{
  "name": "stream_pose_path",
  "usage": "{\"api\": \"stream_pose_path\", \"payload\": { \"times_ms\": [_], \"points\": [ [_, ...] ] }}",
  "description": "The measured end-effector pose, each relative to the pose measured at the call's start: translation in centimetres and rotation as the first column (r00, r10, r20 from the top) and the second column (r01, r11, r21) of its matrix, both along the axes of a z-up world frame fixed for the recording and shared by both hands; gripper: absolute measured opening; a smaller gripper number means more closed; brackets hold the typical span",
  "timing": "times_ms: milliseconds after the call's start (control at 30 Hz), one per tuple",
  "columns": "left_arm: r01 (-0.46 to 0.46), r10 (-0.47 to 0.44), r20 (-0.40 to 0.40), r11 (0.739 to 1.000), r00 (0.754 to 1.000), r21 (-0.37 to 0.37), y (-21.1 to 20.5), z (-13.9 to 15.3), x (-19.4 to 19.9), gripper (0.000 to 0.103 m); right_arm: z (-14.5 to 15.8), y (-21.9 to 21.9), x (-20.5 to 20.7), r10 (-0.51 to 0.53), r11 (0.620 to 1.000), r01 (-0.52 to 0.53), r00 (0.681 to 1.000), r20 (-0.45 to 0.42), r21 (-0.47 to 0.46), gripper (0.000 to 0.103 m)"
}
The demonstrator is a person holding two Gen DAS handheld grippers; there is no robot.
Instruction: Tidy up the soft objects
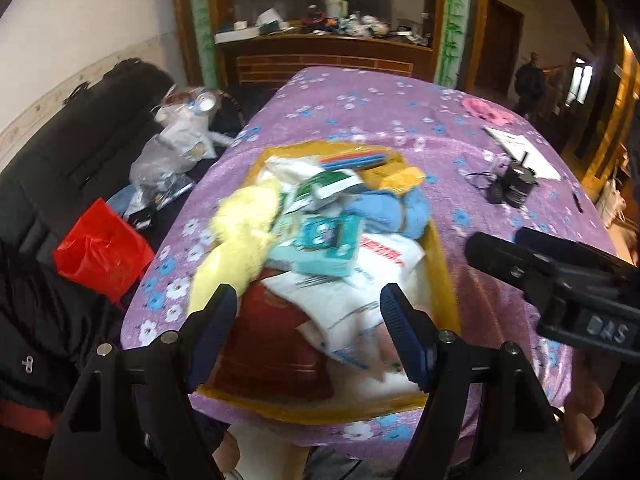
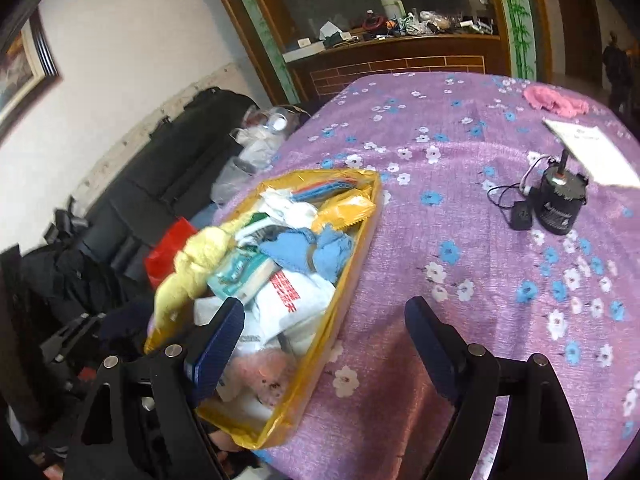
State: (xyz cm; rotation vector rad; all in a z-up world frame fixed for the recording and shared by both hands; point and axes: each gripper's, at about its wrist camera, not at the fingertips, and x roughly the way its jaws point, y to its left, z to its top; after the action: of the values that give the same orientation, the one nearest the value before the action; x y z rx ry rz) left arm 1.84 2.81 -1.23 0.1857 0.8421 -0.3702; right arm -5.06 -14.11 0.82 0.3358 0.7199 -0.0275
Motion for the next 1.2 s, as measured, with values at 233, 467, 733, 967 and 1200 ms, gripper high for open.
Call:
{"api": "stream_pose_path", "payload": {
  "times_ms": [233, 467, 733, 967, 1200],
  "points": [
    [-0.043, 0.043, -0.013, 0.999, 0.999, -0.001, 1.4, -0.4, 0.4, 0.074, 0.1, 2.0, 0.4, 0.029, 0.998, -0.031, 0.999, -0.030, -0.055, 0.085],
    [-0.051, 0.051, 0.020, 0.998, 0.999, 0.039, 1.1, -0.3, 0.4, 0.074, -0.2, 2.6, 1.1, 0.030, 0.997, -0.033, 0.998, -0.047, -0.068, 0.085],
    [-0.085, 0.083, 0.026, 0.995, 0.996, 0.059, 1.2, -0.1, 1.2, 0.074, -0.1, 2.6, 1.0, 0.029, 0.996, -0.032, 0.999, -0.033, -0.080, 0.086],
    [-0.097, 0.096, 0.011, 0.993, 0.995, 0.069, 1.5, -0.7, 1.5, 0.074, -0.3, 2.9, 1.1, 0.041, 0.995, -0.044, 0.998, -0.038, -0.087, 0.086],
    [-0.104, 0.103, 0.017, 0.992, 0.995, 0.072, 1.7, -0.7, 1.5, 0.074, -0.5, 3.3, 1.0, 0.030, 0.994, -0.034, 0.999, -0.039, -0.102, 0.086]
  ]
}}
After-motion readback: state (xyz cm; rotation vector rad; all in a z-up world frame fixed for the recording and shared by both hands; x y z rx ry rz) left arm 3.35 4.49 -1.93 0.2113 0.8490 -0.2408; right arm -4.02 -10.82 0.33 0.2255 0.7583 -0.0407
